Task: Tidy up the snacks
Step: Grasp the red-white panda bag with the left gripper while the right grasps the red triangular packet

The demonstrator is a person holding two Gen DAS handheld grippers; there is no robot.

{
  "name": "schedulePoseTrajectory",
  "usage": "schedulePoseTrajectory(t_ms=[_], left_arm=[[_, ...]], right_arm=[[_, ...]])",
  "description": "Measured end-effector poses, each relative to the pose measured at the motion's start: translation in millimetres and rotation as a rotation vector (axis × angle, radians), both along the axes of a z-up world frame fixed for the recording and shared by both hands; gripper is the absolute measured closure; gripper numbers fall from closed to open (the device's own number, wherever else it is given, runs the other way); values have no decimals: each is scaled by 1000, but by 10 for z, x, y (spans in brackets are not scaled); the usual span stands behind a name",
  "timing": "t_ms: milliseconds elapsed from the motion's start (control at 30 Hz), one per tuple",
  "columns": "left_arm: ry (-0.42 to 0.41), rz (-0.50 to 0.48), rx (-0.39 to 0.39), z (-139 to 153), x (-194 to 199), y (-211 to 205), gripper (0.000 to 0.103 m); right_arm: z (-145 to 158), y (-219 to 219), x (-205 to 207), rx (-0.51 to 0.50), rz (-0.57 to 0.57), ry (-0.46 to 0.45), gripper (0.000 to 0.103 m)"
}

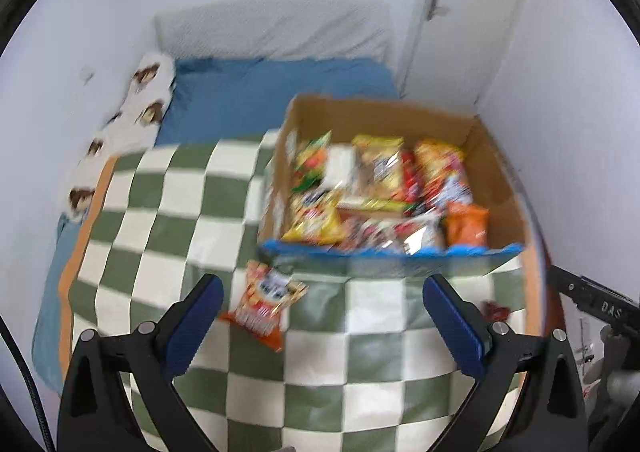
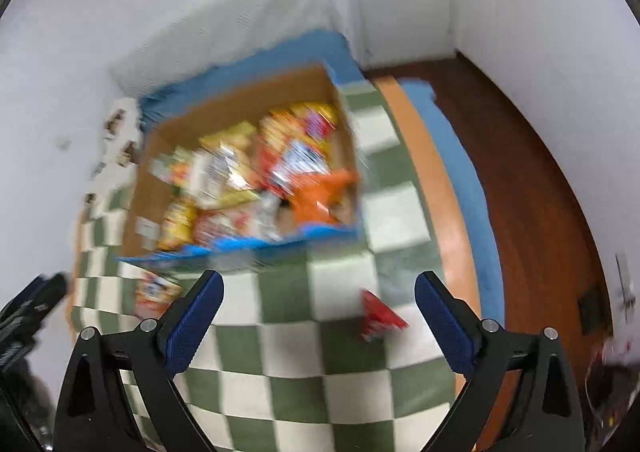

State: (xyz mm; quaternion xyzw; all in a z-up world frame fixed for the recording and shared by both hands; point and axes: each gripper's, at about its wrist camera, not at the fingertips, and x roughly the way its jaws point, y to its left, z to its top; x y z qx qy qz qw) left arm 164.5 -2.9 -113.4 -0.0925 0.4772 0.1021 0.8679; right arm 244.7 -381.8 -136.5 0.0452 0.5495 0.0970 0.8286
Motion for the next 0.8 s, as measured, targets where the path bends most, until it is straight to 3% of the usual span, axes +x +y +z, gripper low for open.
schedulePoseTrajectory(t_ms=[233, 300, 367, 467, 600, 800], left_arm=[[180, 125, -24, -744, -99, 469, 1], [218, 174, -43, -913, -150, 630, 1], [246, 198, -51, -1014, -169, 726, 1], [286, 213, -63, -1162, -137, 841, 1], [290, 149, -38, -1254, 36, 834, 1], [381, -44, 12, -1592, 460, 619, 1]], right_arm=[[-1145, -160, 176, -35, -31, 204, 5], [-1351, -127, 179, -22, -26, 228, 11], [-1551, -92, 171, -6, -36, 270, 34], [-1659, -61, 136, 33, -53, 284, 59], [-1655, 55, 65, 63, -36, 278, 60], [-1645, 286, -13, 64, 20, 297, 60]])
